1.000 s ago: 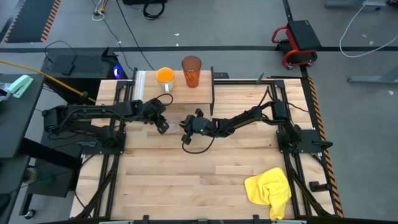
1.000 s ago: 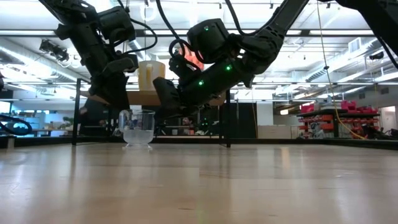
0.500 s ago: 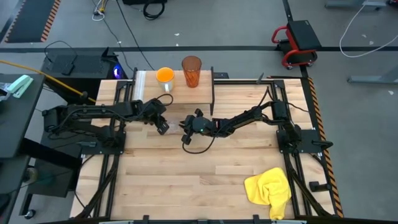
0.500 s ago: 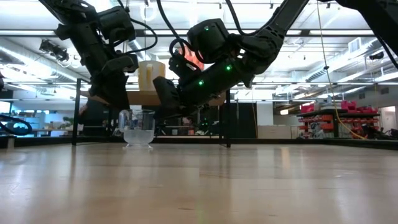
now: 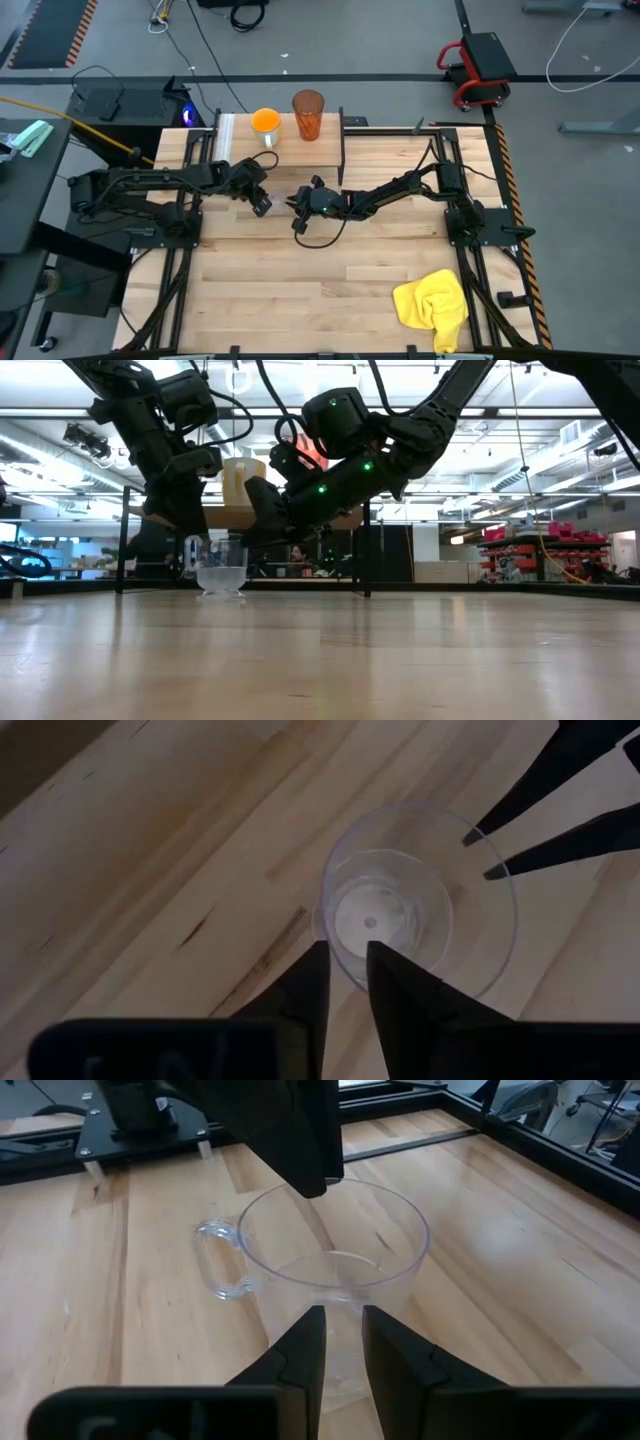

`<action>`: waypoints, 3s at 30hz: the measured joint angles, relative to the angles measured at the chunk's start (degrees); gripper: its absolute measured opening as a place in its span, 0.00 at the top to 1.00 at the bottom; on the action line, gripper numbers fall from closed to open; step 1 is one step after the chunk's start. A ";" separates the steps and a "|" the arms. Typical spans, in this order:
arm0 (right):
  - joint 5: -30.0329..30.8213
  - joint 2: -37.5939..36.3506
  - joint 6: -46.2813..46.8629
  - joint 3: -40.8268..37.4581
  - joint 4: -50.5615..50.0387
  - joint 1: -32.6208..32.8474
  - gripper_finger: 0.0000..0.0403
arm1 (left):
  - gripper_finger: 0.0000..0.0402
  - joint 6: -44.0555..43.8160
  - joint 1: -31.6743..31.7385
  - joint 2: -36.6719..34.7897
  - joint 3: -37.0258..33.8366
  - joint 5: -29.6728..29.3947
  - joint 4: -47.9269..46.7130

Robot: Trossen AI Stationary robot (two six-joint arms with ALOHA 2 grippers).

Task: Stack small to large cups/mugs on shelf
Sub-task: Put the transparent mug on the shelf

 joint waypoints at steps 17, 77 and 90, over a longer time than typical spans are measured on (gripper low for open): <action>0.13 0.02 0.24 0.09 -1.28 -0.54 0.81 | 0.94 -0.26 -1.88 0.02 0.00 -0.26 0.50; 20.34 -14.66 2.80 -21.14 7.15 21.74 0.97 | 0.79 -0.02 -6.10 6.21 1.22 7.25 0.23; 4.98 -6.00 0.72 -1.96 -10.32 12.21 0.98 | 0.79 -2.34 -6.75 6.35 0.20 3.09 -5.46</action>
